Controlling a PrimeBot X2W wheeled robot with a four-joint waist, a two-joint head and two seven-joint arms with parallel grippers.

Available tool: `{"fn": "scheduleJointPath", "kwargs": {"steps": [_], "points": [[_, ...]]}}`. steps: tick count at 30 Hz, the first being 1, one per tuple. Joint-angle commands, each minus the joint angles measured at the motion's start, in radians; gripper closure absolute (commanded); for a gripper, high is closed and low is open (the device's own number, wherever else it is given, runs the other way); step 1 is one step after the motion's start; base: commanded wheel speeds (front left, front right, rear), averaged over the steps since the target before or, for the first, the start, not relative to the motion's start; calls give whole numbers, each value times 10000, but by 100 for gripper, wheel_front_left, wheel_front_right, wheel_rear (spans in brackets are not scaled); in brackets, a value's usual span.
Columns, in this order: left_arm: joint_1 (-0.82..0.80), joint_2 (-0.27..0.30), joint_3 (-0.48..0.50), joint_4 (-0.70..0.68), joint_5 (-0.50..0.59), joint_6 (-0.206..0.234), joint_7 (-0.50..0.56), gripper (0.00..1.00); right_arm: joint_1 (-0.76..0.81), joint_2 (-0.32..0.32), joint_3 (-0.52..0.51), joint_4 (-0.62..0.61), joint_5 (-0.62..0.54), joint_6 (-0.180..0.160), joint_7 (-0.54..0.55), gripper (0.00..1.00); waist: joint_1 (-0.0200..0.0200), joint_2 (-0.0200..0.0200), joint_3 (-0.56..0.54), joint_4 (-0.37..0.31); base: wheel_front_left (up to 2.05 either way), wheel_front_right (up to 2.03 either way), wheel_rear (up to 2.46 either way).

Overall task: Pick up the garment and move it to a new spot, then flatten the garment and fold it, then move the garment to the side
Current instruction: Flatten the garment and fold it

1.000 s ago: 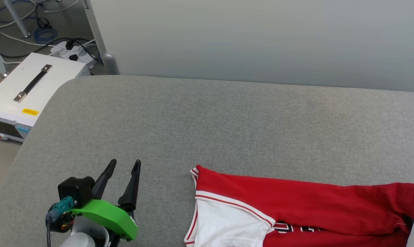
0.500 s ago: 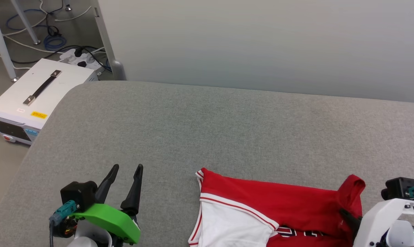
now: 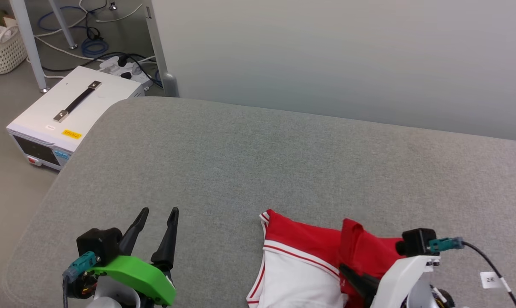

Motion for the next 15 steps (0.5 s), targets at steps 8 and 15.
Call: {"fn": "scheduleJointPath", "kwargs": {"steps": [8, 15], "points": [[150, 75, -43, -26, -27, -25, 55, 0, -1088, 11, 1483, 1921, 1265, -6, -1833, 100, 0, 0, -44, 477, 0, 0, 0], [115, 88, -100, -32, -52, -16, 138, 0, -2220, 12, 2179, 3874, 1888, -6, -3035, 77, 0, 0, 46, 733, 0, 0, 0]]}}
